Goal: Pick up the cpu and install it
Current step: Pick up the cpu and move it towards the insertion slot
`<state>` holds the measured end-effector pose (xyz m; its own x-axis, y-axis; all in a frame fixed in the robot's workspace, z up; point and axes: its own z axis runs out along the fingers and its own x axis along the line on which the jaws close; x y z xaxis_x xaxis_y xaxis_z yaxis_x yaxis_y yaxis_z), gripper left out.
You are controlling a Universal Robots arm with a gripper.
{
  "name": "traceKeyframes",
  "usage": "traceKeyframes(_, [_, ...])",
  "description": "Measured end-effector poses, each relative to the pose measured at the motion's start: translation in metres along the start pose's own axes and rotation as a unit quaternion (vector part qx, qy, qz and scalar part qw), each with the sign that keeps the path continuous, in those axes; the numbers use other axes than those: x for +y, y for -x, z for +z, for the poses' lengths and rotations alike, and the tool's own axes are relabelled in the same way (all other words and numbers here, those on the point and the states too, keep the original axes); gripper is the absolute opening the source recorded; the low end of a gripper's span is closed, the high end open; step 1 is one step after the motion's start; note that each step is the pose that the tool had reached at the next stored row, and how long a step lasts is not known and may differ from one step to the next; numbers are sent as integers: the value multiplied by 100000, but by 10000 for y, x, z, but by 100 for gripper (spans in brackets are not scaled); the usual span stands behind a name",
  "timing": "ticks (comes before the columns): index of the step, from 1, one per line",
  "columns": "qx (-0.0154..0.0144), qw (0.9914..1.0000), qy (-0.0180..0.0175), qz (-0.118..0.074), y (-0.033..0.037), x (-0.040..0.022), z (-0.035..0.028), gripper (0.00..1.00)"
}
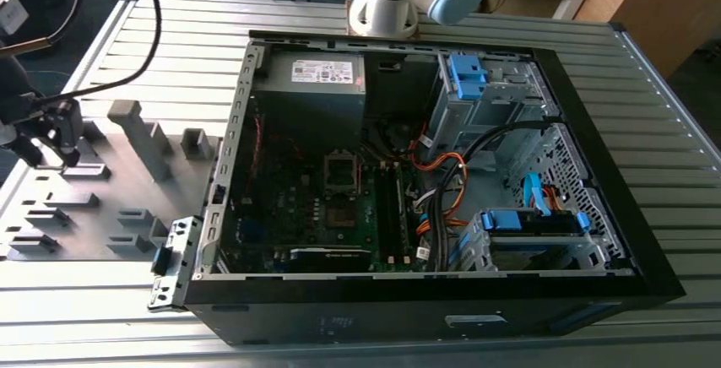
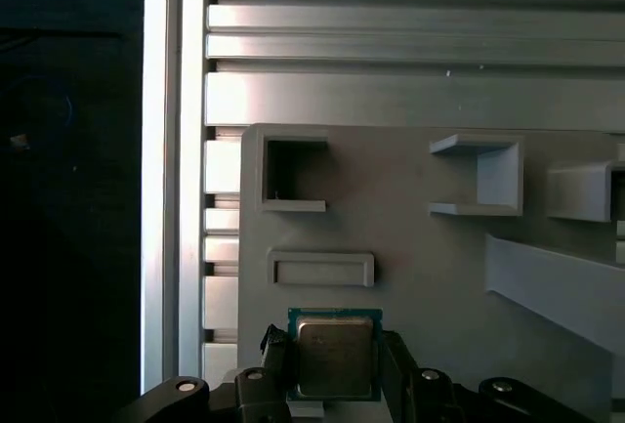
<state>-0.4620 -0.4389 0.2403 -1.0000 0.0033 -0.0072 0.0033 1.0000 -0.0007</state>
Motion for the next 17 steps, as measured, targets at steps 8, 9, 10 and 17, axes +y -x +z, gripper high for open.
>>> traceKeyframes(8, [13, 100000, -6, -1, 5, 0, -32, 47])
traceKeyframes(9, [20, 100000, -10, 0, 5, -1, -38, 47])
traceKeyframes(10, [14, 100000, -9, 0, 5, 0, -42, 47])
traceKeyframes(17, [9, 100000, 18, -3, 6, 0, -154, 47])
